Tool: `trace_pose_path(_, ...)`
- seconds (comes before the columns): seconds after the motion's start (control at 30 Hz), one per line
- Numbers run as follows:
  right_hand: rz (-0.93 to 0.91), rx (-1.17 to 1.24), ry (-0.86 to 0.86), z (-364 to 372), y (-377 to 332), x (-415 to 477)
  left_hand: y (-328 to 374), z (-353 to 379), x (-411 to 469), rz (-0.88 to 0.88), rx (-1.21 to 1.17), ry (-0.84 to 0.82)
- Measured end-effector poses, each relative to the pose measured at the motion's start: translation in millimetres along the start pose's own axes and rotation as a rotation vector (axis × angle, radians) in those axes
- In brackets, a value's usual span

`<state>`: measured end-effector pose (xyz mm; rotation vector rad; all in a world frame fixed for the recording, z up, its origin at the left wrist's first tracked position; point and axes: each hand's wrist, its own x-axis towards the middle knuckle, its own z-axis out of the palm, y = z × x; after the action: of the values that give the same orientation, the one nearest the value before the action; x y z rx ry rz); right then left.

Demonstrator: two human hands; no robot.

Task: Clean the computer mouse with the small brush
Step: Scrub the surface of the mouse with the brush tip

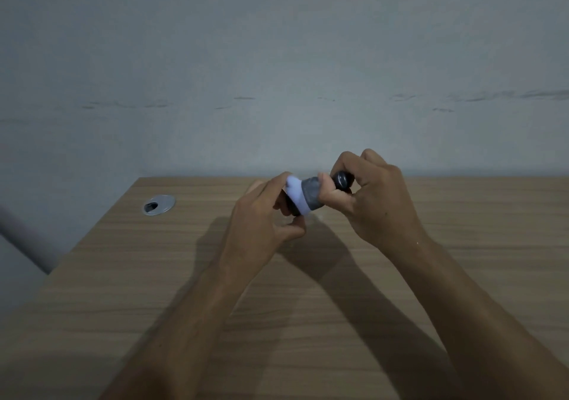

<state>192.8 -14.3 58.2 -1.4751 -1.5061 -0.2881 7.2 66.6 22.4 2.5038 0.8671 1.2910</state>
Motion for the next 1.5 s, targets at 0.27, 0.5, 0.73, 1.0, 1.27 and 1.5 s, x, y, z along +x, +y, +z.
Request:
trace_pose_path(0.27,0.172,0.072,0.108,-12,4,7,0,-1,-4,0.035,-0.049,-0.023)
trace_pose_path(0.5,0.254,-0.15,0.118,-15,19,8,-8,0,-7,0.192,-0.025,-0.035)
trace_pose_path(0.73,0.242,0.021,0.036,-18,1,12,1,-4,-5,0.049,-0.129,-0.031)
trace_pose_path(1.0,0.356,-0.112,0.014,-29,19,14,8,-6,-3,-0.382,-0.636,-0.066)
trace_pose_path(1.27,0.334,-0.071,-0.046,-24,17,14,20,-13,11,-0.561,-0.829,-0.049)
trace_pose_path(1.5,0.337,0.029,0.037,-29,8,15,24,-19,27,-0.814,-0.878,-0.059)
